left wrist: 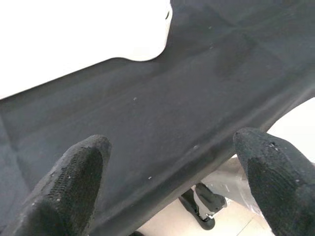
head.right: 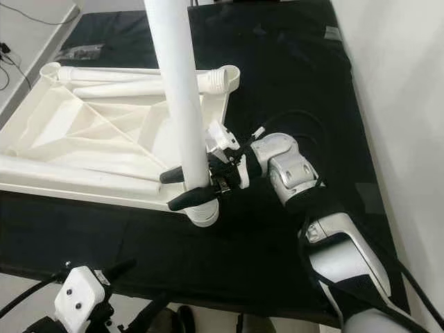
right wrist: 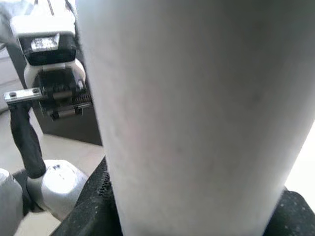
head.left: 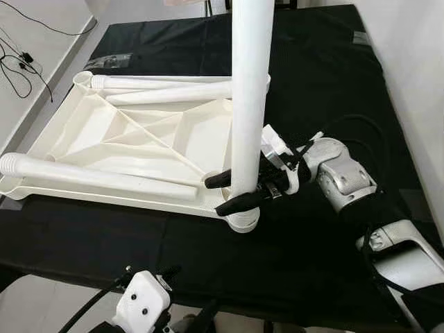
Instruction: Building children table
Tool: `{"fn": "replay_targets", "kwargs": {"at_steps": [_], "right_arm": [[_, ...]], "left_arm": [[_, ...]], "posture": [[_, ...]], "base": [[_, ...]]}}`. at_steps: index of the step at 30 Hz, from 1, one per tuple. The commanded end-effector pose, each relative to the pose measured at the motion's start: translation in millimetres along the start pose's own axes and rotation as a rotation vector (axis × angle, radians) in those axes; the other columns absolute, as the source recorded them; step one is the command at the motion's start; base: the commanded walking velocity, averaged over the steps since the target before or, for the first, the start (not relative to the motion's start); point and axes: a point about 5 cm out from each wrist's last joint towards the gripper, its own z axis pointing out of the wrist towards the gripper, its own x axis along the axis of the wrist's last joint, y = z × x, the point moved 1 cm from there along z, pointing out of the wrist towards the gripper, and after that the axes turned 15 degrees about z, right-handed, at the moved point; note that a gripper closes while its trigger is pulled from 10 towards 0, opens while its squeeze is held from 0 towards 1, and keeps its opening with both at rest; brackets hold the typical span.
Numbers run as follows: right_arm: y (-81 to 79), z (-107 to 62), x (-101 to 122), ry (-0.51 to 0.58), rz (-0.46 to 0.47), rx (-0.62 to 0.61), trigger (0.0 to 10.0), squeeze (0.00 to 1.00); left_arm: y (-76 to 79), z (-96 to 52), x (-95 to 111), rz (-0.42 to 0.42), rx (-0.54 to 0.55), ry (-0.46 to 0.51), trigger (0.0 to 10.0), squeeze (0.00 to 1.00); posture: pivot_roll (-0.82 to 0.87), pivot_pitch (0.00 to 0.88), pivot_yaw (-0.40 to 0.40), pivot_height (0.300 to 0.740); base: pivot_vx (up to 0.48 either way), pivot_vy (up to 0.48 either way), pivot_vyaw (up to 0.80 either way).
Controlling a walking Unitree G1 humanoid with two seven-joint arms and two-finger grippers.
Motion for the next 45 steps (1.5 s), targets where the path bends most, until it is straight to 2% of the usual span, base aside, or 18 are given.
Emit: {"fn": "replay_targets", "kwargs": {"at_steps": [1,8,11,18,21,28,29,32,36,38,40,41,43,44,45], "right_arm": [[-2.0,13.8,-32,-0.136,0.068,0.037,10.0,0.0],[0.2,13.1,-35,-0.221,-0.011,0.034,10.0,0.0],[-0.8,11.6,-37,-0.245,-0.014,0.036,10.0,0.0],[-2.1,9.2,-40,-0.259,0.035,0.044,10.0,0.0],[2.9,10.6,-40,-0.239,0.086,0.024,10.0,0.0],[8.6,12.8,-40,-0.196,0.14,-0.011,10.0,0.0],[11.5,14.7,-41,-0.159,0.171,-0.057,10.0,0.0],[13.4,16.0,-42,-0.134,0.193,-0.089,10.0,0.0],[18.1,18.8,-54,-0.077,0.254,-0.262,10.0,0.0],[18.1,18.8,-54,-0.077,0.254,-0.262,10.0,0.0],[14.1,26.9,-68,-0.029,0.334,-0.446,10.0,0.0],[8.9,37.8,-75,0.041,0.376,-0.62,10.0,0.0],[8.9,37.8,-75,0.041,0.376,-0.62,10.0,0.0],[4.0,41.8,-78,0.088,0.408,-0.749,10.0,0.0],[4.0,41.8,-78,0.088,0.408,-0.749,10.0,0.0]], "left_arm": [[2.7,-3.8,-4,-0.017,-0.01,-0.035,10.0,0.0],[4.2,-5.9,-3,-0.02,-0.012,-0.04,10.0,0.0],[4.4,-6.3,-3,-0.022,-0.012,-0.041,10.0,0.0],[4.9,-6.6,-3,-0.028,-0.018,-0.043,10.0,0.0],[4.6,-6.2,-3,-0.028,-0.015,-0.042,10.0,0.0],[4.5,-5.7,-3,-0.029,-0.012,-0.041,10.0,0.0],[4.6,-5.5,-3,-0.03,-0.012,-0.04,10.0,0.0],[4.7,-5.3,-3,-0.031,-0.012,-0.04,10.0,0.0],[5.5,-5.1,-3,-0.033,-0.014,-0.04,10.0,0.0],[5.5,-5.1,-3,-0.033,-0.014,-0.04,10.0,0.0],[7.1,-5.4,-4,-0.034,-0.015,-0.043,10.0,0.0],[8.0,-5.9,-5,-0.035,-0.014,-0.044,10.0,0.0],[8.0,-5.9,-5,-0.035,-0.014,-0.044,10.0,0.0],[8.6,-6.4,-5,-0.035,-0.013,-0.046,10.0,0.0],[8.6,-6.4,-5,-0.035,-0.013,-0.046,10.0,0.0]], "posture": [[0.06,0.304,0.079,0.74],[0.07,0.316,0.082,0.74],[0.07,0.316,0.084,0.74],[0.06,0.319,0.084,0.74],[0.07,0.319,0.081,0.74],[0.06,0.317,0.079,0.74],[0.06,0.315,0.078,0.74],[0.06,0.313,0.078,0.74],[0.05,0.305,0.072,0.74],[0.05,0.305,0.072,0.74],[0.04,0.294,0.046,0.74],[0.03,0.292,0.039,0.74],[0.03,0.292,0.039,0.74],[0.03,0.291,0.039,0.74],[0.03,0.291,0.039,0.74]], "base": [[0.0,0.0,0.0],[0.0,0.0,0.0],[0.0,0.0,0.0],[0.0,0.0,0.0],[0.0,0.0,0.0],[0.0,0.0,0.0],[0.0,0.0,0.0],[0.0,0.0,0.0],[0.0,0.0,0.0],[0.0,0.0,0.0],[0.0,0.0,0.0],[0.0,0.0,0.0],[0.0,0.0,0.0],[0.0,0.0,0.0],[0.0,0.0,0.0]]}}
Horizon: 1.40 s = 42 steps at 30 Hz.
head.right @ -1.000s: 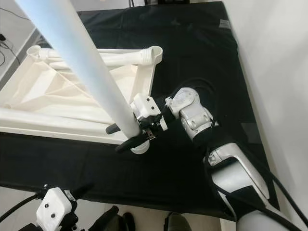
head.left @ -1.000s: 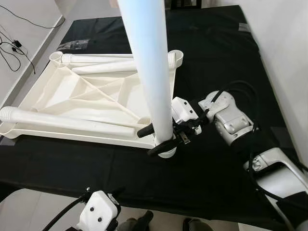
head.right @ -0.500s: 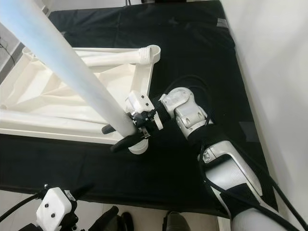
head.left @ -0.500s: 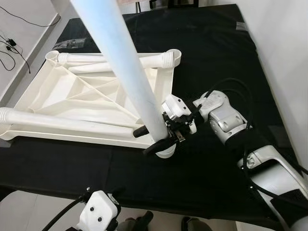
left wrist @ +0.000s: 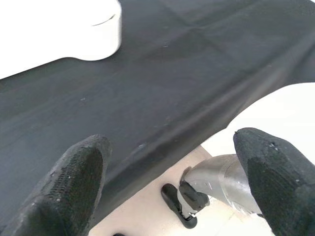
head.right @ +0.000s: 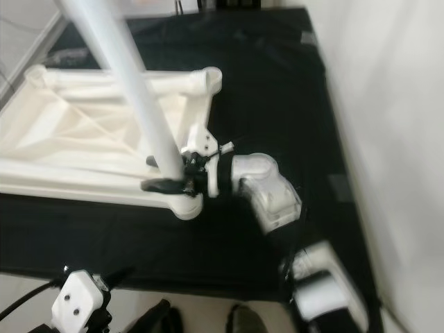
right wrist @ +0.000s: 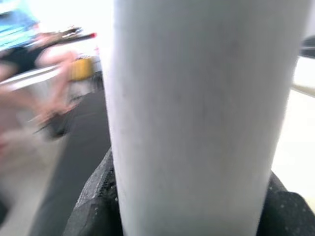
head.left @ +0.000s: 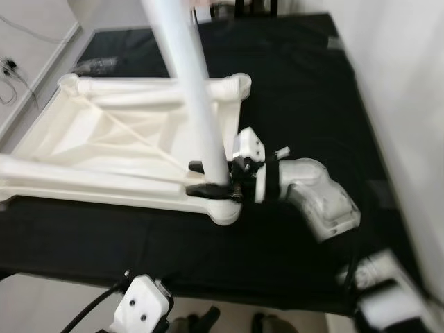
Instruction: Building children table
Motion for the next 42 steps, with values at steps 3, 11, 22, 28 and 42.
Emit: {"fn": "replay_targets", "kwargs": {"at_steps": [3,11,22,28,42], "right_arm": [[-6.6,-14.9,-60,-0.082,0.107,-0.393,10.0,0.0],[-18.9,6.9,-40,0.099,0.037,-0.324,10.0,0.0],[-48.7,-2.7,-13,0.071,-0.102,0.158,10.0,0.0],[-23.8,-27.4,9,-0.049,-0.074,0.486,10.0,0.0],[6.8,-29.0,59,0.039,0.038,0.633,10.0,0.0]], "left_arm": [[1.4,-2.2,-3,-0.005,-0.005,-0.02,10.0,0.0],[-4.4,3.5,-6,0.01,-0.027,-0.014,10.0,0.0],[-8.7,9.2,-6,0.02,-0.006,-0.001,10.0,0.0],[-8.7,13.3,-6,0.016,-0.004,0.013,10.0,0.0],[-8.7,13.6,-4,0.012,0.004,0.021,10.0,0.0]], "posture": [[0.02,0.3,0.068,0.74],[0.01,0.28,0.082,0.74],[0.0,0.275,0.072,0.74],[-0.01,0.265,0.061,0.74],[0.01,0.273,0.061,0.74]], "base": [[0.0,0.0,0.0],[0.0,0.0,0.0],[0.0,0.0,0.0],[0.0,0.0,0.0],[0.0,0.0,0.0]]}}
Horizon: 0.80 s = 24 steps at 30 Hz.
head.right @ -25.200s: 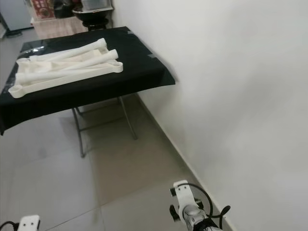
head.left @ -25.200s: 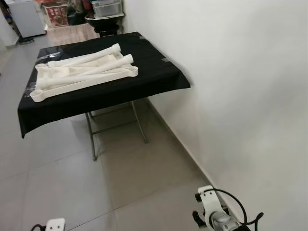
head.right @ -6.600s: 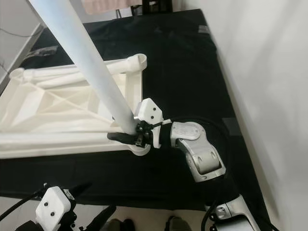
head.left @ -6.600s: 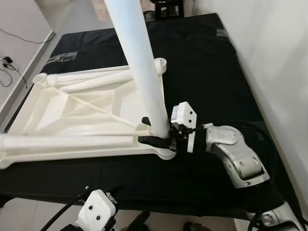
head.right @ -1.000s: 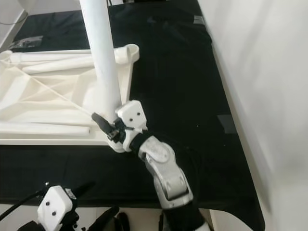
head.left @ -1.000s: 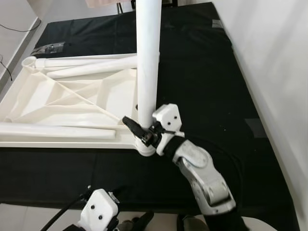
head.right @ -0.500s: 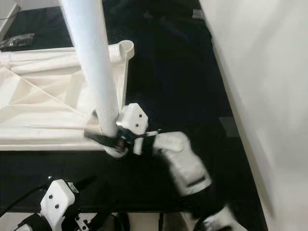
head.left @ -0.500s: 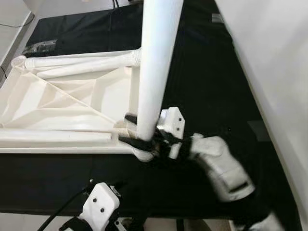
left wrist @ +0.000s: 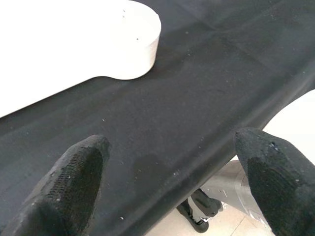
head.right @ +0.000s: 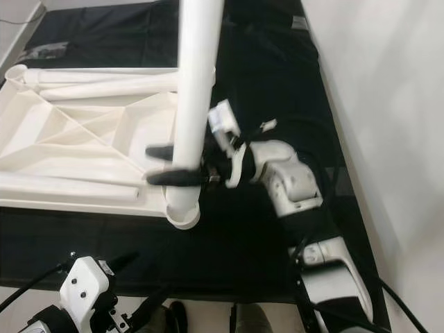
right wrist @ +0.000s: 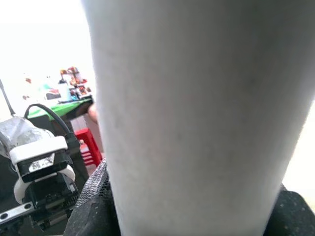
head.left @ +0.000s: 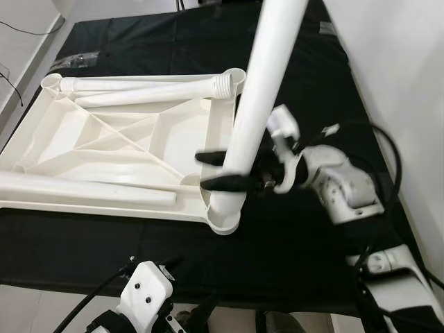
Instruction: Building children table
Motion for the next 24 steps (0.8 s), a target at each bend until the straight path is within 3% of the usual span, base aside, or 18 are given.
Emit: {"fn": "replay_targets", "kwargs": {"at_steps": [1,10,14,20,21,24], "right_arm": [[0.4,2.3,-1,-0.007,0.009,0.04,10.0,0.0],[16.3,2.0,18,-0.043,-0.1,0.007,10.0,0.0],[22.5,-0.2,14,-0.155,-0.16,-0.016,10.0,0.0],[23.6,-1.9,15,-0.182,-0.167,-0.007,10.0,0.0],[27.1,-2.8,10,-0.261,-0.221,-0.043,10.0,0.0],[29.8,-2.7,7,-0.322,-0.268,-0.068,10.0,0.0]], "left_arm": [[3.4,-1.0,-4,-0.023,-0.001,-0.017,10.0,0.0],[4.2,-1.5,-3,-0.037,-0.006,-0.012,10.0,0.0],[5.0,-1.9,-2,-0.043,-0.004,-0.01,10.0,0.0],[5.3,-2.3,-2,-0.052,0.001,-0.007,10.0,0.0],[5.2,-2.5,-2,-0.057,0.002,-0.005,10.0,0.0],[5.1,-2.5,-2,-0.061,0.002,-0.004,10.0,0.0]], "posture": [[0.01,0.278,0.06,0.74],[0.01,0.284,0.06,0.74],[0.01,0.285,0.058,0.74],[0.01,0.284,0.058,0.74],[0.0,0.279,0.061,0.74],[0.0,0.278,0.061,0.74]], "base": [[0.0,0.0,0.0],[0.0,0.0,0.0],[0.0,0.0,0.0],[0.0,0.0,0.0],[0.0,0.0,0.0],[0.0,0.0,0.0]]}}
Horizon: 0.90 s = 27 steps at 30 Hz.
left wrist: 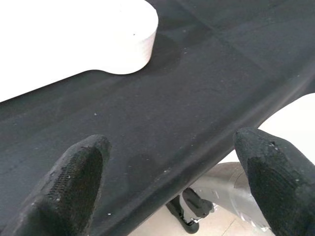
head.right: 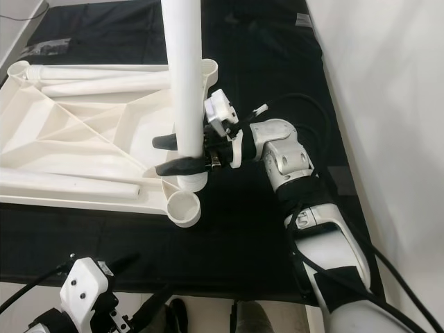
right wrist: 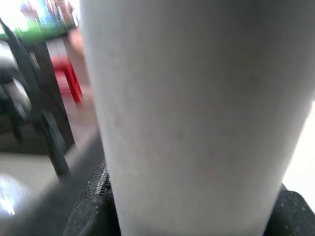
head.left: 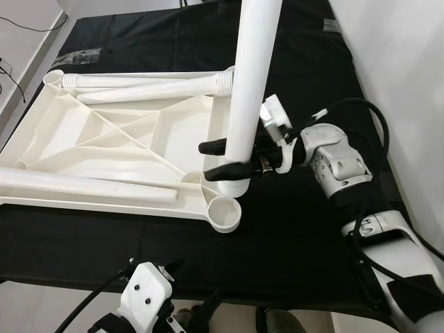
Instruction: Building children table
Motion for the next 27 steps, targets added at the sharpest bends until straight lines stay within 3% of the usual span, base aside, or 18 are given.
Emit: {"fn": "replay_targets", "kwargs": {"at_steps": [1,2,8,17,24,27], "right_arm": [[0.1,7.2,-2,-0.07,-0.062,0.005,10.0,0.0],[0.2,8.1,-7,-0.148,-0.11,0.003,10.0,0.0],[-0.7,10.4,-13,-0.235,-0.165,0.03,10.0,0.0],[-4.7,12.5,-7,-0.127,-0.087,0.122,10.0,0.0],[-4.2,11.4,-15,-0.178,-0.092,0.137,10.0,0.0],[-0.4,8.3,-6,-0.138,-0.094,0.121,10.0,0.0]], "left_arm": [[2.2,-2.0,-2,-0.018,-0.001,-0.012,10.0,0.0],[2.3,-2.1,-2,-0.021,-0.002,-0.012,10.0,0.0],[2.4,-2.8,-3,-0.025,-0.003,-0.013,10.0,0.0],[2.4,-4.5,-3,-0.03,-0.006,-0.016,10.0,0.0],[2.7,-6.3,-1,-0.033,-0.003,-0.017,10.0,0.0],[3.0,-7.7,-1,-0.036,-0.002,-0.019,10.0,0.0]], "posture": [[0.0,0.276,0.061,0.74],[0.01,0.271,0.062,0.74],[0.01,0.265,0.067,0.74],[0.03,0.27,0.074,0.74],[0.04,0.286,0.074,0.74],[0.05,0.294,0.077,0.74]], "base": [[0.0,0.0,0.0],[0.0,0.0,0.0],[0.0,0.0,0.0],[0.0,0.0,0.0],[0.0,0.0,0.0],[0.0,0.0,0.0]]}}
